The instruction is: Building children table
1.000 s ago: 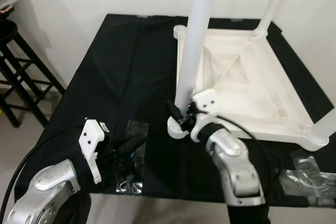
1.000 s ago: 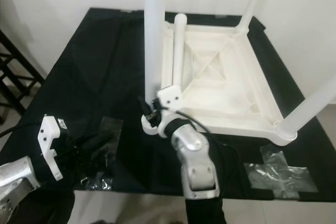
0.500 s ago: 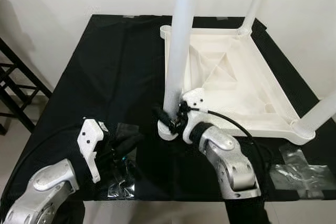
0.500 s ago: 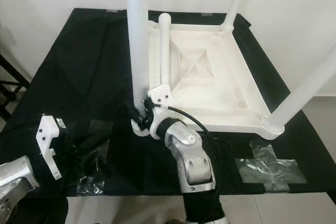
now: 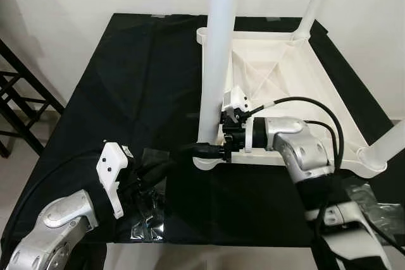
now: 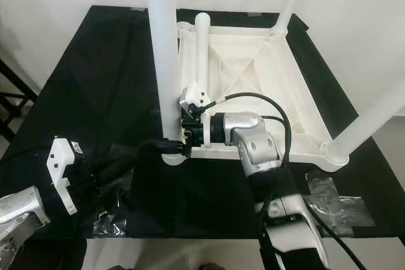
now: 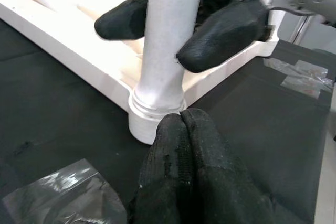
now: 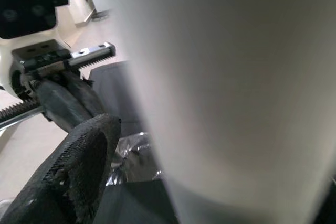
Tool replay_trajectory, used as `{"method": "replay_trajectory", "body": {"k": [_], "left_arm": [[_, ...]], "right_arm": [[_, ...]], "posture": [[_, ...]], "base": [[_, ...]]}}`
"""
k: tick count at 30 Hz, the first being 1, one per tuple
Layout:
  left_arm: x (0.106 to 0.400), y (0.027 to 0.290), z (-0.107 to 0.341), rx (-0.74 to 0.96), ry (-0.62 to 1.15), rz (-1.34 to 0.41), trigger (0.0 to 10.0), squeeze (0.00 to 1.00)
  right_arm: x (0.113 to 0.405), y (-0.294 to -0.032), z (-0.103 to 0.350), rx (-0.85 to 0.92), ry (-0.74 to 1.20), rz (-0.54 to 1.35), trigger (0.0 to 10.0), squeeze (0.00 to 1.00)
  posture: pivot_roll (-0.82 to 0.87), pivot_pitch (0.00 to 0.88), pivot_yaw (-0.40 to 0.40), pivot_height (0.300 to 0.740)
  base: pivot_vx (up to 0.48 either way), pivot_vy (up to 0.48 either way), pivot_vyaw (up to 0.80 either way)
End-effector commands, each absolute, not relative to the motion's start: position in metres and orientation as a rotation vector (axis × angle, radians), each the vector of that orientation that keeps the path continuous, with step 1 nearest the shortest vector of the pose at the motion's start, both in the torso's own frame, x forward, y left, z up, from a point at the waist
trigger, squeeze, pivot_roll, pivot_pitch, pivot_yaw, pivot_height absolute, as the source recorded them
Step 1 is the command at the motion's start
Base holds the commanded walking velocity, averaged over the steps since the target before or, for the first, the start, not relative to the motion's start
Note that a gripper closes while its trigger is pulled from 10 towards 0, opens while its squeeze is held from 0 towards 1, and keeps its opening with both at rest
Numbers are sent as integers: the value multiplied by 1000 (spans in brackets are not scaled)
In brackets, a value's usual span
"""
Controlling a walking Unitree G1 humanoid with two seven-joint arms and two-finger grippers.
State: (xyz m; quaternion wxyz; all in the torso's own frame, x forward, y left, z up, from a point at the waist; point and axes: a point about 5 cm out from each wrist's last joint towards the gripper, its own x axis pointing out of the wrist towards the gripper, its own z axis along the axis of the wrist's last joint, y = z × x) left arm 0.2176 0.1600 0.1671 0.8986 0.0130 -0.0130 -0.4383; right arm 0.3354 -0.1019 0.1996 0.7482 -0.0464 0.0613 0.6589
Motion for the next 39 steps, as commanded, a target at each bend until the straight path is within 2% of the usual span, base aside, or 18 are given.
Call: {"method": "replay_trajectory", "body": {"k": [1, 2, 4, 5, 18, 20, 22, 23, 24, 25, 26, 27, 28, 30, 32, 37, 38, 39], "left_arm": [[215, 161, 163, 25, -6, -908, 10000, 0], [215, 162, 163, 28, -3, -908, 10000, 0], [215, 162, 163, 29, -1, -908, 10000, 0], [215, 163, 163, 32, 1, -907, 10000, 0], [214, 167, 162, 54, 7, -884, 10000, 0], [214, 167, 162, 54, 6, -883, 10000, 0], [212, 167, 164, 56, 1, -879, 10000, 0], [212, 168, 165, 57, -2, -876, 10000, 0], [212, 168, 165, 57, -2, -876, 10000, 0], [212, 169, 166, 60, -5, -874, 10000, 0], [212, 169, 166, 60, -5, -874, 10000, 0], [212, 169, 167, 61, -6, -874, 10000, 0], [213, 169, 167, 61, -7, -875, 10000, 0], [214, 167, 167, 60, -9, -880, 10000, 0], [214, 164, 167, 52, -7, -900, 10000, 0], [214, 162, 167, 48, -4, -911, 10000, 0], [213, 161, 166, 49, -8, -900, 10000, 0], [213, 161, 166, 49, -8, -900, 10000, 0]], "right_arm": [[340, -106, 197, -97, 154, 1453, 10000, 0], [347, -108, 197, -83, 166, 1440, 6824, 0], [350, -109, 198, -73, 171, 1430, 6824, 0], [354, -110, 198, -61, 171, 1428, 0, 0], [355, -121, 188, -98, 204, 1456, 0, 0], [356, -123, 183, -180, 200, 1391, 0, 0], [347, -121, 166, -231, 218, 1143, 0, 0], [339, -117, 160, -187, 215, 993, 0, 0], [339, -117, 160, -187, 215, 993, 0, 0], [308, -93, 149, 33, 181, 722, 0, 0], [308, -93, 149, 33, 181, 722, 0, 0], [288, -88, 147, 165, 174, 561, 0, 0], [265, -81, 139, 168, 199, 523, 0, 0], [258, -82, 141, 145, 185, 538, 0, 0], [271, -89, 141, 27, 174, 593, 0, 0], [279, -94, 140, -4, 171, 590, 0, 0], [283, -92, 140, 2, 171, 629, 10000, 0], [283, -92, 140, 2, 171, 629, 10000, 0]], "posture": [[130, 118, -52, 740], [134, 119, -51, 740], [136, 120, -50, 740], [145, 122, -47, 740], [143, 131, -44, 740], [140, 136, -56, 740], [127, 151, -62, 740], [114, 161, -64, 740], [114, 161, -64, 740], [98, 183, -65, 740], [98, 183, -65, 740], [98, 183, -65, 740], [60, 184, -50, 740], [49, 173, -49, 740], [79, 165, -73, 740], [80, 165, -74, 740], [86, 164, -76, 740], [86, 164, -76, 740]], "base": [[0, 0, 0], [0, 0, 0], [0, 0, 0], [0, 0, 0], [0, 0, 0], [0, 0, 0], [0, 0, 0], [0, 0, 0], [0, 0, 0], [0, 0, 0], [0, 0, 0], [0, 0, 0], [0, 0, 0], [0, 0, 0], [0, 0, 0], [0, 0, 0], [0, 0, 0], [0, 0, 0]]}}
